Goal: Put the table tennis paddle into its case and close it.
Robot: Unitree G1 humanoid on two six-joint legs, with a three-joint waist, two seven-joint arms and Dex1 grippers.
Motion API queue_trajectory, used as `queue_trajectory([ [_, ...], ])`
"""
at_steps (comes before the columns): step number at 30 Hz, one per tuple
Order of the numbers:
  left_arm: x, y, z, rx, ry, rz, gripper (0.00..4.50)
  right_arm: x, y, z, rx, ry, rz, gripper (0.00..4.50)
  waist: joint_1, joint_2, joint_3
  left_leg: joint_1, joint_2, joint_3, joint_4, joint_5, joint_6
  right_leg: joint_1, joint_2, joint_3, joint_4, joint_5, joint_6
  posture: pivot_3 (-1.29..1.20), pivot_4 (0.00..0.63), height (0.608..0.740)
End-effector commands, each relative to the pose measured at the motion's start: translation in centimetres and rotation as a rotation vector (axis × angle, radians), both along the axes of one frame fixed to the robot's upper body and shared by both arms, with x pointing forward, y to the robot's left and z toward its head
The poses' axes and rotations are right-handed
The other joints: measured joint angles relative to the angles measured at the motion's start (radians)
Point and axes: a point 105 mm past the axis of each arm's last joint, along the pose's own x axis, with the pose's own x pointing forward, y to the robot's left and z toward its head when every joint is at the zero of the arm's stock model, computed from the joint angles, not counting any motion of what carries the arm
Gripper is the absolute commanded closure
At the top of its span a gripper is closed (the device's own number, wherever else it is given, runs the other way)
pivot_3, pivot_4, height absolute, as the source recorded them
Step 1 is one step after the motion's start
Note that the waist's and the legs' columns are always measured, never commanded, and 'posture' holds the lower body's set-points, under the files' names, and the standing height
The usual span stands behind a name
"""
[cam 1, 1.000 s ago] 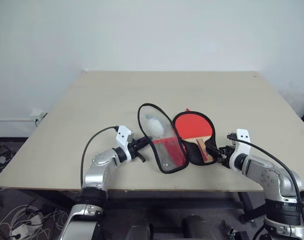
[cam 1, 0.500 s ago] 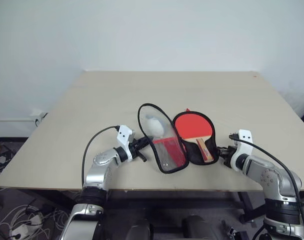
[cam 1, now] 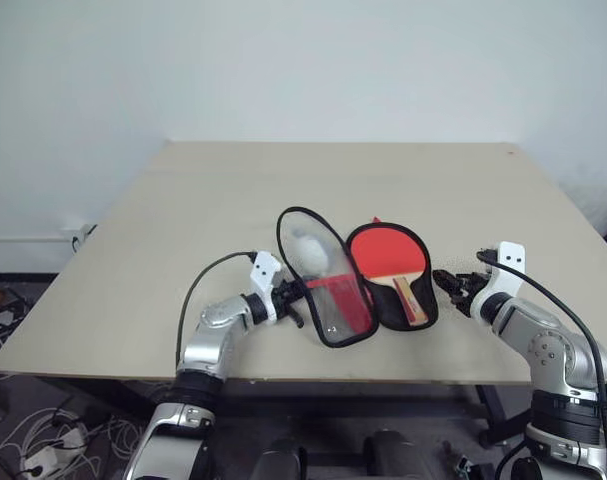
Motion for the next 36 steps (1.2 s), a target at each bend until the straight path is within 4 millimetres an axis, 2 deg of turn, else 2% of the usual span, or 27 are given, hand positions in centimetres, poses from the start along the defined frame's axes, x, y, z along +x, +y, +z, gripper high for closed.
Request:
queue_trajectory([
  [1,0.5,-1.5,2.2,0.003,-0.078,-0.072,4.50,0.6,0.3,2.2,-0.008,-0.092,-0.002,1.57,0.000,0.000,0.000,0.000,0.000,0.000,0.000,0.000,0.000,0.000,0.000,0.000,0.000,0.000,0.000,0.00,0.000,0.740],
  [5,0.7,-2.7,3.1,-0.004,-0.109,-0.119,4.50,0.8,0.3,2.4,-0.004,-0.107,-0.016,1.57,0.000,0.000,0.000,0.000,0.000,0.000,0.000,0.000,0.000,0.000,0.000,0.000,0.000,0.000,0.000,0.00,0.000,0.740],
  [16,2.1,-6.0,5.2,-0.002,-0.176,-0.234,4.50,1.8,-1.3,3.9,0.020,-0.194,-0.141,1.57,0.000,0.000,0.000,0.000,0.000,0.000,0.000,0.000,0.000,0.000,0.000,0.000,0.000,0.000,0.001,0.00,0.000,0.740],
  [21,2.2,-8.2,5.1,0.014,-0.180,-0.292,4.50,2.0,-1.9,4.5,0.027,-0.226,-0.196,1.57,0.000,0.000,0.000,0.000,-0.001,0.000,0.000,0.000,0.001,0.000,0.000,0.001,-0.001,0.001,0.001,0.00,0.000,0.740],
  [27,2.0,-10.5,3.6,0.101,-0.181,-0.342,4.50,2.0,-2.8,4.7,0.027,-0.243,-0.251,1.57,0.000,0.000,0.000,0.000,-0.001,0.000,0.000,-0.001,0.002,0.000,0.000,0.002,-0.001,0.001,0.001,0.00,0.000,0.740],
  [32,1.8,-11.2,3.1,0.124,-0.189,-0.363,4.50,1.8,-2.8,4.5,0.021,-0.239,-0.254,1.57,0.000,0.000,0.000,0.000,-0.002,0.000,0.000,-0.001,0.002,0.000,0.000,0.002,-0.001,0.001,0.001,0.00,0.000,0.740],
  [36,1.9,-10.8,3.7,0.072,-0.169,-0.342,4.50,1.8,-2.6,4.4,0.014,-0.236,-0.249,1.57,0.000,0.000,0.000,0.000,-0.002,0.000,0.000,-0.001,0.002,0.000,0.000,0.002,-0.001,0.001,0.001,0.00,0.000,0.740],
])
